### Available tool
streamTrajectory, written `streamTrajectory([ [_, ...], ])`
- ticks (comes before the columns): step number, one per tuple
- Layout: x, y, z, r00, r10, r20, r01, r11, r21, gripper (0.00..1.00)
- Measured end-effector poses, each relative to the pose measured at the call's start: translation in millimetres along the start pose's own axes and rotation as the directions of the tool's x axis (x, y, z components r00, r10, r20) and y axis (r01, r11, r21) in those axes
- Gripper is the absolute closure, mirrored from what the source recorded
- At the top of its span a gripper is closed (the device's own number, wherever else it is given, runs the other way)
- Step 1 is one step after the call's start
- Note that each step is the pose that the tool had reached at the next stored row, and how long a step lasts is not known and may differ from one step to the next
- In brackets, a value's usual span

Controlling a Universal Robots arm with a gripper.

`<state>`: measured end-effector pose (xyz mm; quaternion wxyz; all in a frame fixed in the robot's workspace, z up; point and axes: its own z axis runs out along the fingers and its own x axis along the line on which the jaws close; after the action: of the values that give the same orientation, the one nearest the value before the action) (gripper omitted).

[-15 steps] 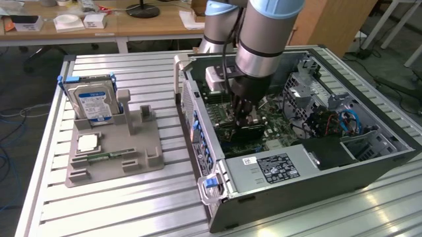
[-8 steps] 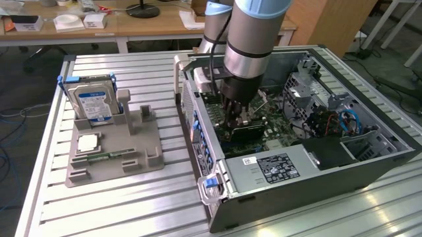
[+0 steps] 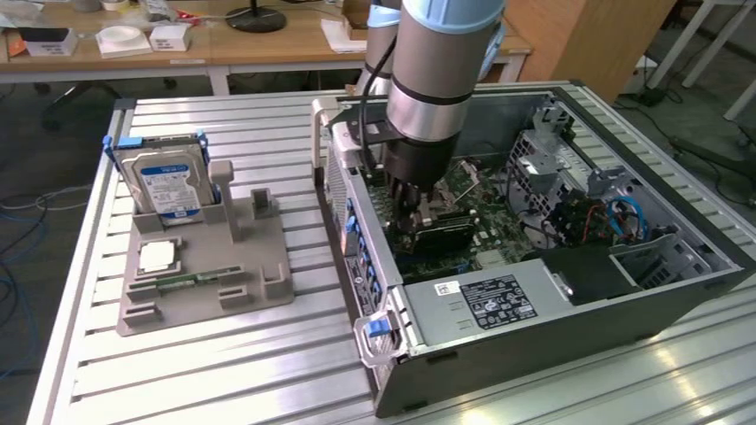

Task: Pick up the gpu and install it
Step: 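Press down on the gpu until it lock into place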

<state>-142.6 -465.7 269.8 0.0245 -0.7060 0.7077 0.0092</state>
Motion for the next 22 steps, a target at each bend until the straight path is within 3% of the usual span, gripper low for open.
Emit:
streamTrajectory([
  [5, 0.2, 2.1, 3.2, 1.0, 0.0, -0.0001, 0.0, 1.0, 0.0018, 0.9],
  [8, 0.6, 2.5, 7.1, 1.0, 0.0, -0.0033, 0.0, 1.0, 0.0005, 0.9],
  [16, 0.4, 2.6, 8.2, 1.0, 0.0, -0.0015, 0.0, 1.0, 0.0017, 0.9],
  [19, 0.0, 2.3, 5.8, 1.0, 0.0, 0.0013, 0.0, 1.0, 0.0038, 0.9],
  [22, -0.2, 2.3, -3.1, 1.0, 0.0, -0.001, 0.0, 1.0, 0.002, 0.9],
])
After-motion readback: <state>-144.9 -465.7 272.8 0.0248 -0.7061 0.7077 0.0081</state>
